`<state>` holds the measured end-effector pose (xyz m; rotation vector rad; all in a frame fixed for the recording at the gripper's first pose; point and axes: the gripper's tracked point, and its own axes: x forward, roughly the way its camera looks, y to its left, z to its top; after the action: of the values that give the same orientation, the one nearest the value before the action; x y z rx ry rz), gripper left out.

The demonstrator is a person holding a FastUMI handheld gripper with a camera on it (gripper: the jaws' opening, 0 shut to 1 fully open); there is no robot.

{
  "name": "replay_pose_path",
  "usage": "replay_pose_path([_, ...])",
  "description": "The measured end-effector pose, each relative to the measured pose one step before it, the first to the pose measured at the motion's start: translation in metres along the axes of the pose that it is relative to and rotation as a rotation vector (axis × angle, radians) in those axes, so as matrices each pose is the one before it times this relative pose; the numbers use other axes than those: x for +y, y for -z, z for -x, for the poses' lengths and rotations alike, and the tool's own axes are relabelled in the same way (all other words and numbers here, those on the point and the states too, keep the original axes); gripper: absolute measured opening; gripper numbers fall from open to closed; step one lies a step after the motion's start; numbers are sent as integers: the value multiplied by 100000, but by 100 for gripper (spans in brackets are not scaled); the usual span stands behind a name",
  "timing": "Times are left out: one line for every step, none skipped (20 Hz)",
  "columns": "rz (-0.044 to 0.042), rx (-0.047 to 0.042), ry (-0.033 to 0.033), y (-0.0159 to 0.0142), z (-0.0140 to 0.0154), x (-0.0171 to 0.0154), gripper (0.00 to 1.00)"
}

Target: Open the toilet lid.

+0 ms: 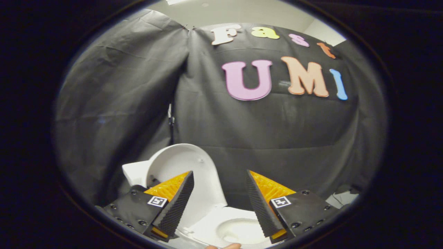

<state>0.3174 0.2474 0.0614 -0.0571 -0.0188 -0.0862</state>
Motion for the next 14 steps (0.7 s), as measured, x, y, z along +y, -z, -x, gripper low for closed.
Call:
replay_pose_path([556,-369,3232,-269,274,-2116,93])
replay_pose_path([562,-610,3617,-387,281,-2139,93])
replay_pose_path([288,-385,3137,-68,360,-2149,93])
replay_pose_path([307,-548,2781,-330,238,-1950,93])
replay_pose_path([308,-481,2214,-128,286,-1761,93])
replay_pose_path([484,-315,2030,-198,294,-1685,93])
replay_pose_path([355,-89,1320,-115,195,-1732,93])
replay_pose_path([3,218,75,49,314,-1311,93])
replay_pose_path([-268,17,283,169,387,-1472,93])
replay_pose_path([-35,187,204,105,403,-1246,93])
replay_pose_path([-81,266,273,362,432,-1396,93])
replay_pose_path([24,977,696,443,529,-1409,93])
replay_pose_path([169,1473,1281,649,253,-1601,93])
replay_pose_path([169,1741,563,600,342,-1306,93])
